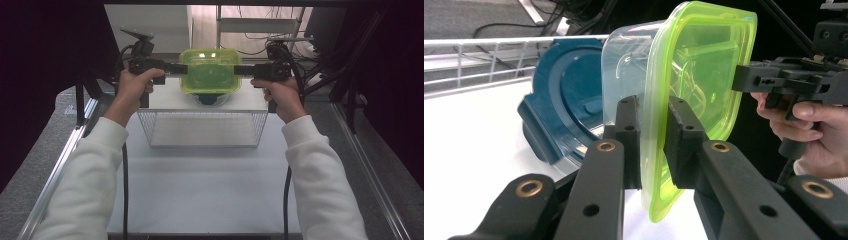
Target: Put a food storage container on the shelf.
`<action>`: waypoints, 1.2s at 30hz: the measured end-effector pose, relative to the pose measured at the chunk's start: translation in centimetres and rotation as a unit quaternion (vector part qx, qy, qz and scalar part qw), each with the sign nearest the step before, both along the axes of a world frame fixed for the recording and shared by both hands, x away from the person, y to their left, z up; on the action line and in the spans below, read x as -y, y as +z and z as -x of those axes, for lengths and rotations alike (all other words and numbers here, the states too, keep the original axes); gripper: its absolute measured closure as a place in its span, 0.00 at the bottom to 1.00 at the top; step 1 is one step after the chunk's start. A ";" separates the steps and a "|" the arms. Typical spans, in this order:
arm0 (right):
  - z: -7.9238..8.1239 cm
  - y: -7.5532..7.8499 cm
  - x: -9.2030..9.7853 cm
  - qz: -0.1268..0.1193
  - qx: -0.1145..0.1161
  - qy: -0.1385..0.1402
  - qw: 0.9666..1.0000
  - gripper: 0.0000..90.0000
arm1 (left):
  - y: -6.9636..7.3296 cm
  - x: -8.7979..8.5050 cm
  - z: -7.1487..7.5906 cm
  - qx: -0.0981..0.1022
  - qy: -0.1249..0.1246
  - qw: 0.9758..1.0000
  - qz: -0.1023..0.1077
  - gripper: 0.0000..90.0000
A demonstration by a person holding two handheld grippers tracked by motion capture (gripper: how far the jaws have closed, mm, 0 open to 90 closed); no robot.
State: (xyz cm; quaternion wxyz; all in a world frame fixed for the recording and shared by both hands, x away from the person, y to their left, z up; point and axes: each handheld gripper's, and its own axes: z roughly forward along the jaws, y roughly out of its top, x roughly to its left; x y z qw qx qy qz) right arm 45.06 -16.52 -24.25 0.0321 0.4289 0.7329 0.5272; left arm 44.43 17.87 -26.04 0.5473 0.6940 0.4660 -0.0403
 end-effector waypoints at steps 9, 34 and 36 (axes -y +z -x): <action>-2.5 -0.3 0.0 -0.026 -0.056 -0.021 0.998 0.85 | -0.2 0.0 -2.0 -0.040 0.015 0.999 0.016 0.85; -4.6 -1.5 -0.5 -0.055 -0.056 -0.034 0.996 0.35 | -1.8 0.3 -3.0 0.004 0.062 0.998 0.023 0.30; -4.3 -1.3 -0.6 -0.045 -0.035 -0.033 0.998 0.27 | -1.7 0.1 -2.7 0.018 0.064 0.997 0.030 0.21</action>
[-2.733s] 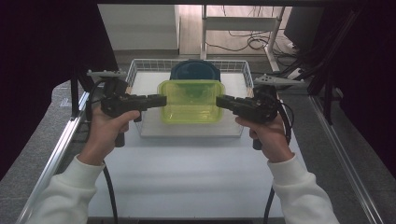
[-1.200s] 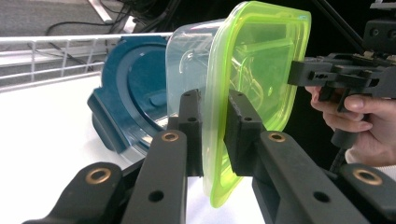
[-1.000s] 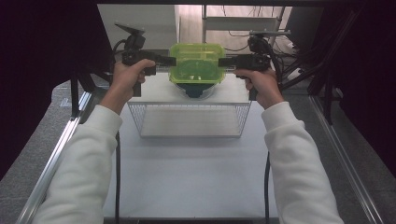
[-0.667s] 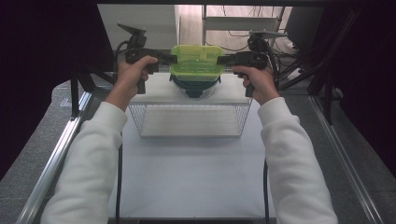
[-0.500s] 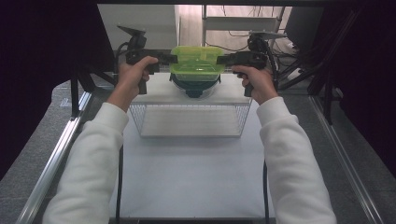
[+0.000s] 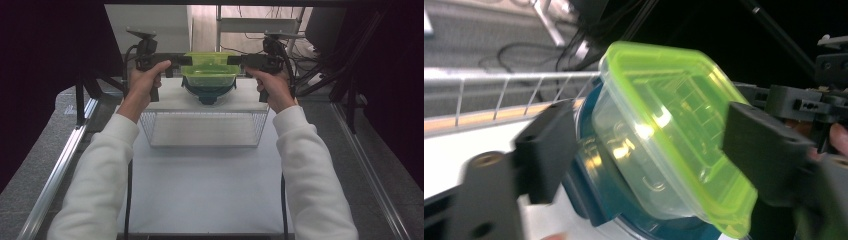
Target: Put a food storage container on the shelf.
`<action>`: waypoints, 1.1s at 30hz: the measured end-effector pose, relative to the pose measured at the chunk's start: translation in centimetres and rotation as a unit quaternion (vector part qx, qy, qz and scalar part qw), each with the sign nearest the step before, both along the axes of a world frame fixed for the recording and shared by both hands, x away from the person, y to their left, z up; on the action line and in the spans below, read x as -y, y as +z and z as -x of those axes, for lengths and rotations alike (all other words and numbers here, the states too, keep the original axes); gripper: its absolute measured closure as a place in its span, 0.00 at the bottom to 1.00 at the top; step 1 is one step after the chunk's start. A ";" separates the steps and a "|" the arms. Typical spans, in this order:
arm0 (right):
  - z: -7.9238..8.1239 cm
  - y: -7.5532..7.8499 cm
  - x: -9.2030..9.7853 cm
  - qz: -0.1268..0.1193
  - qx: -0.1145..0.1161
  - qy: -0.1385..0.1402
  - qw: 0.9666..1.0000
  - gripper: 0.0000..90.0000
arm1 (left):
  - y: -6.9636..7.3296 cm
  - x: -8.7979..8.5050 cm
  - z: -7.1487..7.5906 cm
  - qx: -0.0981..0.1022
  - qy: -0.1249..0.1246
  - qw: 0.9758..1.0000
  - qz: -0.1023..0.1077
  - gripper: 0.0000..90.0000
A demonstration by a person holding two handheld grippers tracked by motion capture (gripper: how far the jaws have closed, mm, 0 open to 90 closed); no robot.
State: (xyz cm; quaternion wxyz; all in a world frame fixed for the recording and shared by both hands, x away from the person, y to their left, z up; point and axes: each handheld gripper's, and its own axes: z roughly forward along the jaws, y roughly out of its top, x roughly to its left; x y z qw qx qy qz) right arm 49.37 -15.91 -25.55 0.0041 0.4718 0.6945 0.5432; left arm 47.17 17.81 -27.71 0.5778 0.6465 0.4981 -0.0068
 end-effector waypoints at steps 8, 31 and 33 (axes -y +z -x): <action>2.0 1.3 1.3 0.013 0.062 0.001 0.998 0.16 | 0.7 -0.9 2.1 0.041 -0.004 0.999 -0.018 0.14; 13.4 -3.6 6.5 0.086 0.158 0.063 0.982 0.22 | -3.6 -2.8 15.0 0.119 -0.019 0.986 -0.115 0.13; 14.9 -5.4 7.0 0.099 0.161 0.057 0.980 0.22 | -4.9 -2.8 16.3 0.119 -0.020 0.986 -0.118 0.13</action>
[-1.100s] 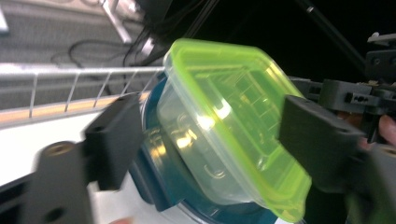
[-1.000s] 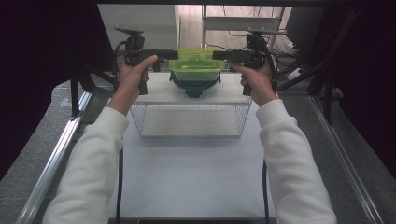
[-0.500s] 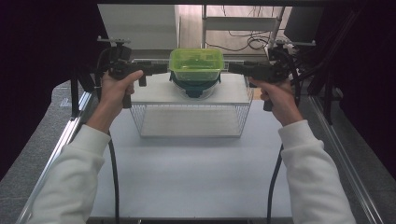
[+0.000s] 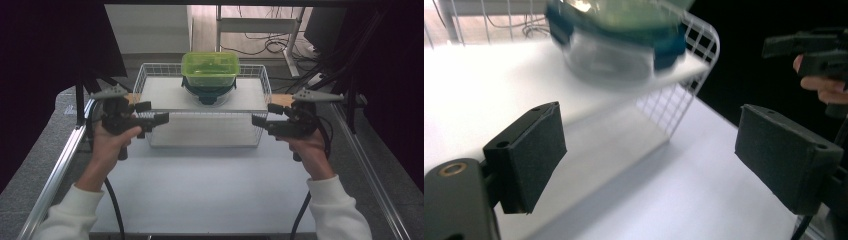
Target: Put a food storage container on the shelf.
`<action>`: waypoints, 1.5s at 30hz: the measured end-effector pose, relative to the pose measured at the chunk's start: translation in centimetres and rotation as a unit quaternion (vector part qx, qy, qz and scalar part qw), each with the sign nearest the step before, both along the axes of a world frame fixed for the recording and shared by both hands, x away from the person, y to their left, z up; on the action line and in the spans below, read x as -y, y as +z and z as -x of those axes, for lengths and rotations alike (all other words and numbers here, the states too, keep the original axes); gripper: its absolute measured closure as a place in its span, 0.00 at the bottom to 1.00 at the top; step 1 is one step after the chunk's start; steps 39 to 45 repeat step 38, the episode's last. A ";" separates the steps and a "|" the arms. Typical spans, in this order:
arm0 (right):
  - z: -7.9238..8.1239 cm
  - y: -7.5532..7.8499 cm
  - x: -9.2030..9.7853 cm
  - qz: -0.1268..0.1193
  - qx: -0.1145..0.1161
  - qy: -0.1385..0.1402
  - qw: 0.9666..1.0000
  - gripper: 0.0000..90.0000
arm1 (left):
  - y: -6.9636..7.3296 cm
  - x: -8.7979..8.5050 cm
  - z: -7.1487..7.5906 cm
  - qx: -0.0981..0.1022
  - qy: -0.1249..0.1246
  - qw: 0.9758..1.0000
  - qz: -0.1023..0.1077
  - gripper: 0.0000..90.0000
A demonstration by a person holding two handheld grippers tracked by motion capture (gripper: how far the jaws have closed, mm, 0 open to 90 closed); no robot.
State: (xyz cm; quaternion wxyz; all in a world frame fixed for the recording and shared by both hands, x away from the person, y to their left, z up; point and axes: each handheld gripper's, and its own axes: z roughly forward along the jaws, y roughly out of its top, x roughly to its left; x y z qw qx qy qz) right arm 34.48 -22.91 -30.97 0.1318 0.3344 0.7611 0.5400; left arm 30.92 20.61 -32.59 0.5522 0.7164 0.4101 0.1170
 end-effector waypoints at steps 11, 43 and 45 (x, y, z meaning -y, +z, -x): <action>5.0 -8.2 2.0 0.055 -0.008 -0.037 0.998 0.25 | -10.1 -0.6 4.3 -0.064 0.020 0.997 -0.041 0.13; 5.4 -15.1 3.4 0.056 -0.062 -0.050 0.995 0.24 | -14.4 -0.9 4.3 -0.087 0.050 0.991 -0.085 0.16; 5.4 -15.1 3.4 0.056 -0.062 -0.050 0.995 0.24 | -14.4 -0.9 4.3 -0.087 0.050 0.991 -0.085 0.16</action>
